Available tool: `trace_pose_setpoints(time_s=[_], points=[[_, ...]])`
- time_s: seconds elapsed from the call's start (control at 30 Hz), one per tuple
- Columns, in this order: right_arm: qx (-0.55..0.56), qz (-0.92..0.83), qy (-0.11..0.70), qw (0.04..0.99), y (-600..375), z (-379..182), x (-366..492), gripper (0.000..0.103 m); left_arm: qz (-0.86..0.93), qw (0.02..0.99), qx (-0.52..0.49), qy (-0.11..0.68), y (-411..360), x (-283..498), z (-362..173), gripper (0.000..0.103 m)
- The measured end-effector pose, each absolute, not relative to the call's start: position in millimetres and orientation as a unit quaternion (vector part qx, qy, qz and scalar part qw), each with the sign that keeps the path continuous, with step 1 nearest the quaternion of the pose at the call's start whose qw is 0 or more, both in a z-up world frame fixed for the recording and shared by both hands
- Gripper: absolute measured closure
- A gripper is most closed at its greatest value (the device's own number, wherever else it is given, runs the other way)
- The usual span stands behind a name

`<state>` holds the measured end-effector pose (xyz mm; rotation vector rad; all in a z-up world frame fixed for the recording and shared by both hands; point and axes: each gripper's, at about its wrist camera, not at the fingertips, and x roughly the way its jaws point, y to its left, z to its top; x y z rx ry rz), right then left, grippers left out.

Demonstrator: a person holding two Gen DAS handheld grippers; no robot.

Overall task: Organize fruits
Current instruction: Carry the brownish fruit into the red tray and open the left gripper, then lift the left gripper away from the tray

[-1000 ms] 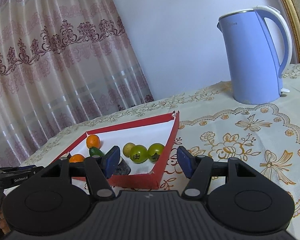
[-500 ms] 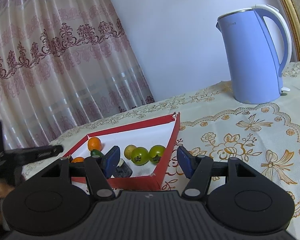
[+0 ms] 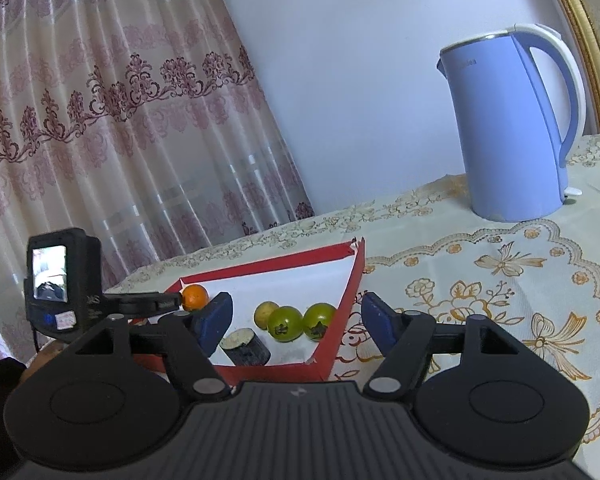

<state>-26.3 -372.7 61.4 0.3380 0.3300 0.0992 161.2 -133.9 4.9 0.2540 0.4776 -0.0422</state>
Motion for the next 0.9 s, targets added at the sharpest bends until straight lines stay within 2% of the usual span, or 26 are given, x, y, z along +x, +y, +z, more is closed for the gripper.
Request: trace_pose_setpoints(time_s=[0.03,0.1,0.17,0.23,0.43,0.53,0.8,0.9], points=[[0.169,0.050,0.164,0.971,-373.1,61.5,-26.1,0.032,-0.020,0.963,0.126,0.236,-133.8,161.6,3.8,0.078],[0.169,0.049,0.166,0.970,-373.3,61.2,-25.1,0.032,-0.017,0.963,0.128,0.237,-133.4,162.2,2.6,0.071],[0.170,0.047,0.168,0.970,-373.2,60.5,-24.5,0.032,-0.010,0.964,0.128,0.232,-133.7,161.4,2.5,0.049],[0.169,0.045,0.169,0.970,-373.6,60.0,-24.2,0.032,-0.008,0.966,0.127,0.224,-132.8,158.8,3.9,0.032],[0.165,0.045,0.169,0.971,-372.7,59.2,-24.4,0.032,-0.010,0.971,0.123,0.204,-126.5,144.7,13.4,0.006],[0.163,0.046,0.166,0.971,-372.1,59.5,-24.8,0.032,-0.010,0.973,0.115,0.202,-117.4,136.1,19.0,0.000],[0.162,0.041,0.163,0.972,-373.1,58.4,-26.7,0.032,0.024,0.973,0.151,0.171,-100.2,94.4,30.1,0.000],[0.162,0.038,0.164,0.972,-372.7,57.4,-26.9,0.032,-0.004,0.977,0.127,0.170,-88.1,78.4,35.8,0.000]])
